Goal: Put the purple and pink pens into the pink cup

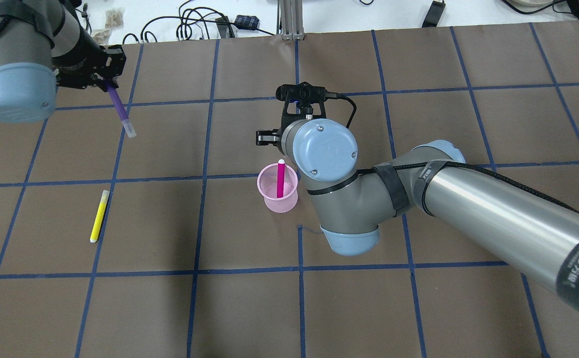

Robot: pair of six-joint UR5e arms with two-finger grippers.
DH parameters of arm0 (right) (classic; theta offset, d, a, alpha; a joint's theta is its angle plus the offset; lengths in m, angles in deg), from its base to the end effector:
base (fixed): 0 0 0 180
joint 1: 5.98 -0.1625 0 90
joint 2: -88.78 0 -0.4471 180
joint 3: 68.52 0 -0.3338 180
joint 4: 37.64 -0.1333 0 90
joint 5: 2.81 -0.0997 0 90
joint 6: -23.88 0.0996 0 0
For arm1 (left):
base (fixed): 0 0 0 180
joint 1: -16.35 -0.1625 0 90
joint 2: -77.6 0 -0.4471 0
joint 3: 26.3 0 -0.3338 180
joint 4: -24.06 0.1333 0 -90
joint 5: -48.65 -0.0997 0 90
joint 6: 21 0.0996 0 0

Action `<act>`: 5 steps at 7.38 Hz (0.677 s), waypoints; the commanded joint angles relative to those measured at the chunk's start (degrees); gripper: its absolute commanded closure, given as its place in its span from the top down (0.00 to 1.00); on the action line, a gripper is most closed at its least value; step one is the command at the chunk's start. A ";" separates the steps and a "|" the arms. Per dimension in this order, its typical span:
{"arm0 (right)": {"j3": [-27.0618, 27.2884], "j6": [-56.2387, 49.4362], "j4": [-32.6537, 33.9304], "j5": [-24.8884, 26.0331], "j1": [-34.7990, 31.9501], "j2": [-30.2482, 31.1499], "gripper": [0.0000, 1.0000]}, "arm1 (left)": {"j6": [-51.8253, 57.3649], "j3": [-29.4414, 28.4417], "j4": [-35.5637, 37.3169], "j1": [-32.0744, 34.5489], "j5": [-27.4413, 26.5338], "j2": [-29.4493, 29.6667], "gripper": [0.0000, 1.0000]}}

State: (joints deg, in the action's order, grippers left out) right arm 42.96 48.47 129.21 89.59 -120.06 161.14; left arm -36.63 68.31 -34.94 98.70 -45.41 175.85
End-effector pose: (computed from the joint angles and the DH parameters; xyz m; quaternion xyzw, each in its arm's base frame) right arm 0.3359 -0.4350 0.3603 0.0110 0.9460 -0.3027 0.1152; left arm -0.0565 -0.5275 0.4673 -0.2046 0.9655 -0.1596 0.0239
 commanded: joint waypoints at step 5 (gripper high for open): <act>-21.22 -29.04 -53.95 -6.27 22.12 5.05 0.91 | -31.60 4.68 8.80 22.82 -12.59 2.02 0.00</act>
State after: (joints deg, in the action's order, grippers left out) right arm 23.09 25.96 83.53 83.02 -101.95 165.06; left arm -62.38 70.68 -27.73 117.67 -53.80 176.98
